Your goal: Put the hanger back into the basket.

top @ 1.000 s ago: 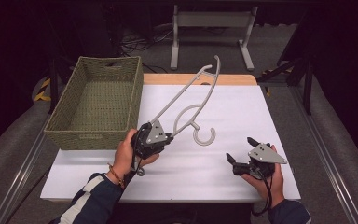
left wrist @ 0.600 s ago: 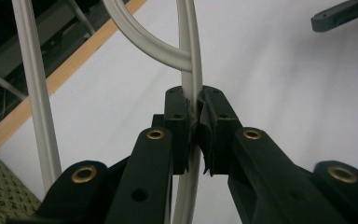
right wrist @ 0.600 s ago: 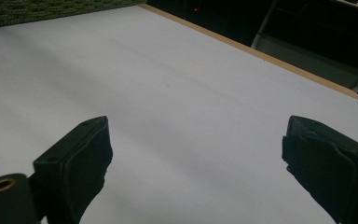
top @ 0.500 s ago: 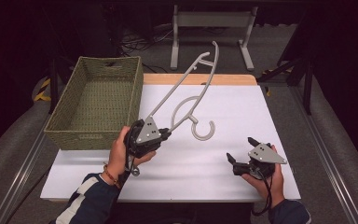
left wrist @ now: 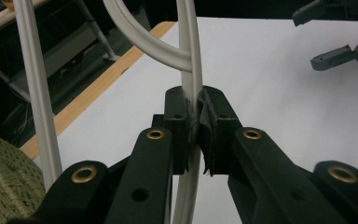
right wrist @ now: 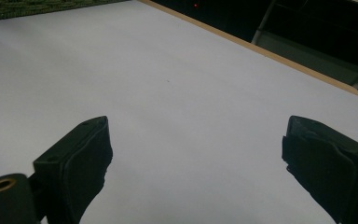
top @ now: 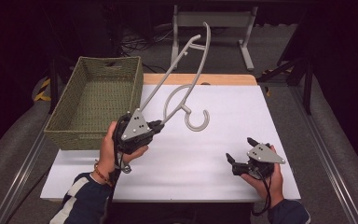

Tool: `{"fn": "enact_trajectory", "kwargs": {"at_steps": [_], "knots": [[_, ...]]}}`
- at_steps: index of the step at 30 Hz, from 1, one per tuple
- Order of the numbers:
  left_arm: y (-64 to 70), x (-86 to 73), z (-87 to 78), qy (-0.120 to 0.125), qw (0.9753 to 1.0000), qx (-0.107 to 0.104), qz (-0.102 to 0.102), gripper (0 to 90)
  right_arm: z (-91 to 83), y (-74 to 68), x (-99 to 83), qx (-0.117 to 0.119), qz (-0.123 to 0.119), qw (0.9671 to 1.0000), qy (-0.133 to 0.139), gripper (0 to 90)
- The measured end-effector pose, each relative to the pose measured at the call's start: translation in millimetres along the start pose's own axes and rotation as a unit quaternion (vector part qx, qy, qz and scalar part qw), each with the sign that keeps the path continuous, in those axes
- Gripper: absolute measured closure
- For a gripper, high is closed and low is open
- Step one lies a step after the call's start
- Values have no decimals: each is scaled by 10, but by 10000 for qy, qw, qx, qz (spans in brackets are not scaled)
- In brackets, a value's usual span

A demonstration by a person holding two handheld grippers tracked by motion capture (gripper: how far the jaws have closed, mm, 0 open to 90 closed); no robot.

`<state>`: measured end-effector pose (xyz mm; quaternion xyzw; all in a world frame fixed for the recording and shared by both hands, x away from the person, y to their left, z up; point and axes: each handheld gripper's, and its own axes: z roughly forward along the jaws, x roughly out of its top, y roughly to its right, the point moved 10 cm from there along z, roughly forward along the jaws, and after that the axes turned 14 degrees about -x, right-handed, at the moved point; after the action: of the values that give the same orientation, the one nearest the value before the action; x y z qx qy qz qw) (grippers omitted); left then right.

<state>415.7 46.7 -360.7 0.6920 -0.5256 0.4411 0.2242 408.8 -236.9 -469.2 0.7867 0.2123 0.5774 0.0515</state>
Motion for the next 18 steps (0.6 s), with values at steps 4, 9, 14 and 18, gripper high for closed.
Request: {"fn": "enact_trajectory", "kwargs": {"at_steps": [4, 9, 14, 18], "knots": [[-33, -1, -27, 27, 10000, 34, -49, 820, 2, -5, -6, -2, -18, 10000, -15, 86], [-67, 17, -59, 46, 9999, 60, -74, 821, 5, -11, -14, 4, -20, 10000, -23, 88], [-168, 90, -182, 101, 9997, 157, -130, 820, 6, -28, -13, 13, -51, 10000, -41, 89], [-249, 102, -270, 89, 9994, 288, -150, 821, 1, -34, -12, 28, -64, 10000, -34, 89]]}}
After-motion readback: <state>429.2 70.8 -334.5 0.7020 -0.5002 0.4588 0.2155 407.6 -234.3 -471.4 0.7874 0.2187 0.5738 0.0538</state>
